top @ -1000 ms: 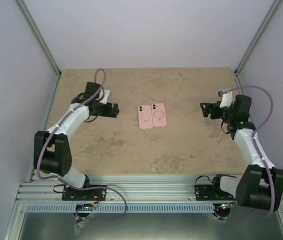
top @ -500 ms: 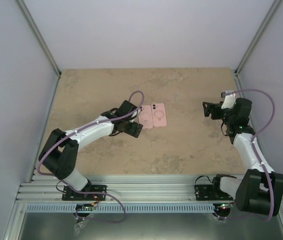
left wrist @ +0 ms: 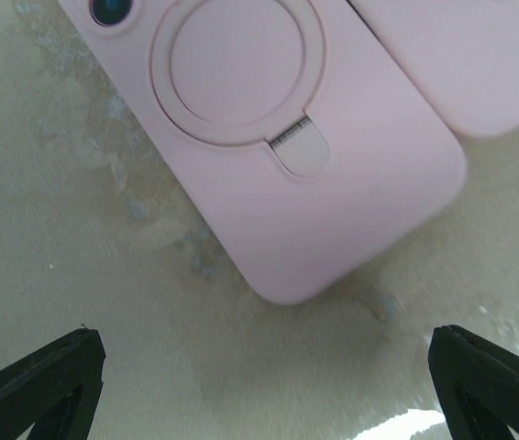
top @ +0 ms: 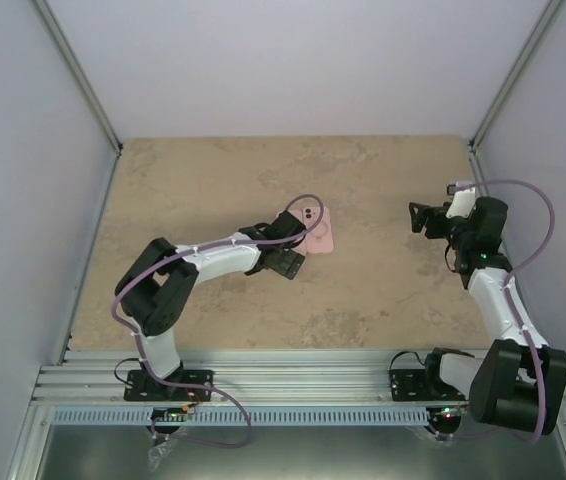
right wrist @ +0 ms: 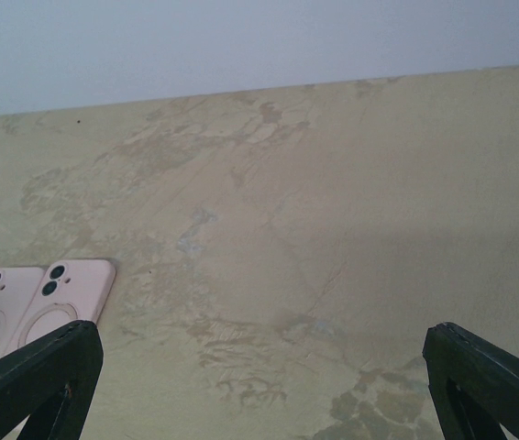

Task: Take the phone out of the phone case
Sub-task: Adjust the phone at the center of the board.

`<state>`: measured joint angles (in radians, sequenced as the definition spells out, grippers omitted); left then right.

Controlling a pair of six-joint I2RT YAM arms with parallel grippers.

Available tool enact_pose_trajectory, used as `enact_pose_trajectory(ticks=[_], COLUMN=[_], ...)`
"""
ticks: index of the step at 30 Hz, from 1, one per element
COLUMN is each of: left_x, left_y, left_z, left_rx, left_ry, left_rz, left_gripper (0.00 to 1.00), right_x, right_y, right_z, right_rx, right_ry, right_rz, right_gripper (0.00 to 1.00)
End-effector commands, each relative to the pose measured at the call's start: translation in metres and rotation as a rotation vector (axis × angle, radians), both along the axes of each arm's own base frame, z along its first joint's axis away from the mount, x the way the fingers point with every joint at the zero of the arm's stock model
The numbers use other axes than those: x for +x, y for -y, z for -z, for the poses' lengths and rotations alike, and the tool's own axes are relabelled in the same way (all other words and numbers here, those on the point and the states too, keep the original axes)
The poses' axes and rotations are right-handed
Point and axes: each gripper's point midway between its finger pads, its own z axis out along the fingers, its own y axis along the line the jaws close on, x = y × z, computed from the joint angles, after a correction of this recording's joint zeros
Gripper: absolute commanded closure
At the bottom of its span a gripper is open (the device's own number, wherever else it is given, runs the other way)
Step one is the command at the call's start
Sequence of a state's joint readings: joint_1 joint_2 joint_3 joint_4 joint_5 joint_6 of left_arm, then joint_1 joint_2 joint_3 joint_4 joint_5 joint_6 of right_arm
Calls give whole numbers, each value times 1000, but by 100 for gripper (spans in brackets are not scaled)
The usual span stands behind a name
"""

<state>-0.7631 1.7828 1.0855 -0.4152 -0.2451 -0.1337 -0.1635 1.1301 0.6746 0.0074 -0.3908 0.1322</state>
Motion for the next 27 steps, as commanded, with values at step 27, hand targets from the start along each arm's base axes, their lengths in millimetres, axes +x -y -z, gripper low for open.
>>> enact_pose_trajectory(ticks=[27], left_x=[68], left_y=[-44], left_z=[-24], left_rx=[-122], left_ry=[44], left_rz=[-97], left_gripper=[1], right_x=[0], right_y=[-1], right_z=[-4], right_rx=[22], right_ry=[27], right_rz=[-37], right_gripper=[2])
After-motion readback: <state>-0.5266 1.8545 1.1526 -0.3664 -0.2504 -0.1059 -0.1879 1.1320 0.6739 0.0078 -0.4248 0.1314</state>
